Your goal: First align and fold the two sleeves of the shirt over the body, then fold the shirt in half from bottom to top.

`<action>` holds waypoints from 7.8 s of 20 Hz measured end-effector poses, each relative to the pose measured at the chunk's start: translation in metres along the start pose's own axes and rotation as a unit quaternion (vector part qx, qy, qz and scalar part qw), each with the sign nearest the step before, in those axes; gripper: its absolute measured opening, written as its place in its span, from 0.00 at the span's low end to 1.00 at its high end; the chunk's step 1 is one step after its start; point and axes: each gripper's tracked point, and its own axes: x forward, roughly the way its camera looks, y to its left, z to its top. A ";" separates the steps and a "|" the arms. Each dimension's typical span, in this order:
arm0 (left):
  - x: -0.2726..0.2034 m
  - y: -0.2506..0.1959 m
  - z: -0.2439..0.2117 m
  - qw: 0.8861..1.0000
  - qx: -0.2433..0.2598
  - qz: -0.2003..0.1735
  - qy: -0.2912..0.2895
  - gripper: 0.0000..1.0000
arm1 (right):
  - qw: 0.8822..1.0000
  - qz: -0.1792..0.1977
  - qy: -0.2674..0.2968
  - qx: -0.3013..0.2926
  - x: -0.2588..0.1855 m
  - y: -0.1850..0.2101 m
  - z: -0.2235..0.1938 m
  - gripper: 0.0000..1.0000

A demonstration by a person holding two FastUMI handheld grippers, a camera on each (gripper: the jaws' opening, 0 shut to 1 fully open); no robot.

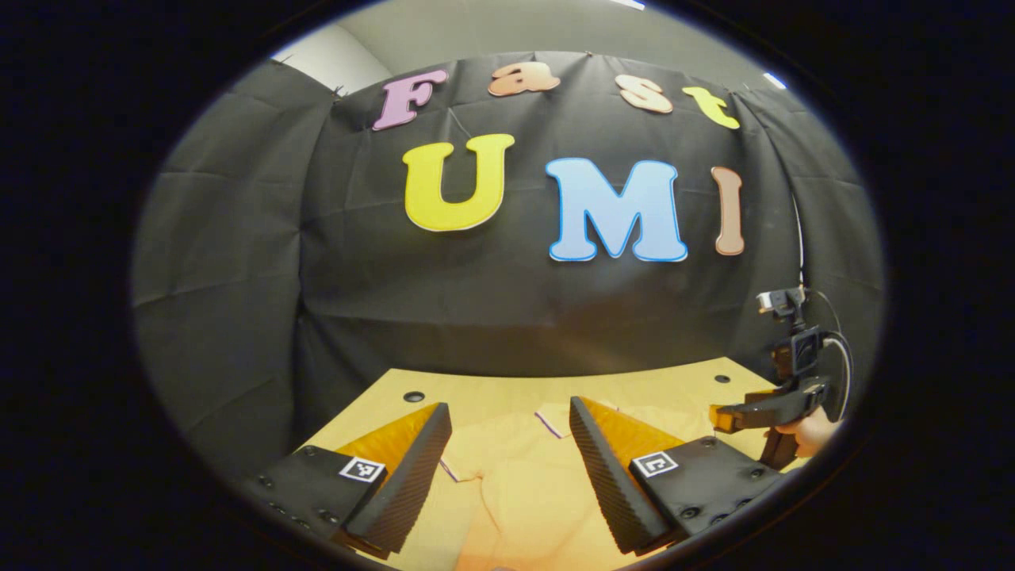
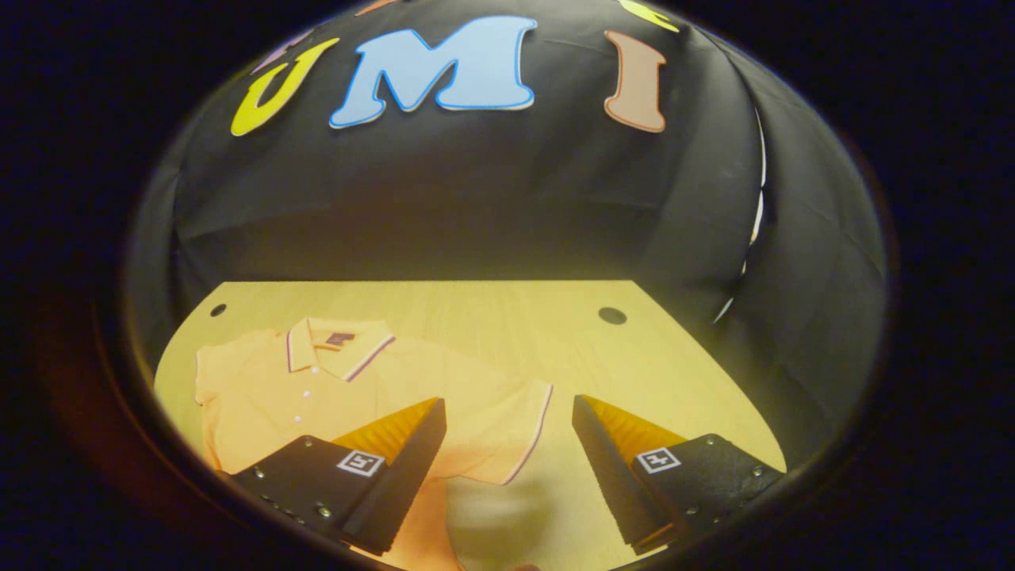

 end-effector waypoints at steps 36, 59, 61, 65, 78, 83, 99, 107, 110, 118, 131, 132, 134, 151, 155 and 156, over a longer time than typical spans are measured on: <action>-0.055 0.016 -0.024 0.998 -0.011 0.059 0.011 0.99 | 0.996 0.071 0.061 0.006 0.052 0.036 0.003 0.05; 0.051 0.056 -0.049 0.999 -0.011 -0.036 0.022 0.98 | 0.990 0.103 0.095 -0.037 0.021 0.128 -0.020 0.10; 0.064 0.059 -0.055 0.999 -0.011 -0.045 0.026 0.98 | 0.990 0.102 0.089 -0.024 0.011 0.128 -0.018 0.17; 0.084 0.057 -0.070 0.998 -0.012 -0.051 0.036 0.98 | 0.991 0.116 0.068 -0.016 -0.019 0.127 -0.013 0.63; 0.158 0.082 -0.130 0.996 -0.031 0.018 0.080 0.97 | 0.986 0.135 -0.074 -0.065 -0.175 0.110 0.029 0.98; 0.193 0.110 -0.184 0.988 -0.053 0.055 0.135 0.98 | 0.983 0.138 -0.089 -0.077 -0.216 0.111 0.017 0.98; 0.268 0.142 -0.265 0.965 -0.032 0.078 0.247 0.95 | 0.990 0.127 -0.055 -0.020 -0.261 0.118 -0.013 0.98; 0.271 0.120 -0.267 0.965 -0.017 0.058 0.257 0.55 | 0.990 0.131 -0.045 -0.003 -0.263 0.121 -0.020 0.98; 0.274 0.117 -0.265 0.964 0.007 0.059 0.260 0.10 | 0.991 0.126 -0.043 -0.004 -0.264 0.114 -0.023 0.98; 0.275 0.096 -0.227 0.972 0.040 0.046 0.226 0.08 | 0.993 0.115 -0.034 0.010 -0.256 0.098 -0.034 0.98; 0.277 0.011 -0.221 0.967 0.093 -0.042 0.234 0.09 | 0.994 0.101 -0.027 0.039 -0.233 0.106 -0.041 0.98; 0.276 0.008 -0.221 0.966 0.096 -0.043 0.236 0.08 | 0.994 0.105 -0.024 0.037 -0.233 0.105 -0.042 0.98; 0.272 0.000 -0.223 0.965 0.094 -0.048 0.242 0.10 | 0.993 0.109 -0.022 0.033 -0.232 0.102 -0.043 0.98; 0.111 -0.009 -0.200 0.970 0.037 -0.083 0.227 0.92 | 0.994 0.110 0.007 0.003 -0.246 0.058 -0.120 0.98; 0.049 0.003 -0.206 0.969 0.047 -0.087 0.225 0.94 | 0.994 0.109 0.027 0.002 -0.250 0.051 -0.151 0.98; 0.033 0.006 -0.209 0.969 0.043 -0.088 0.228 0.96 | 0.994 0.108 0.033 0.001 -0.250 0.050 -0.159 0.98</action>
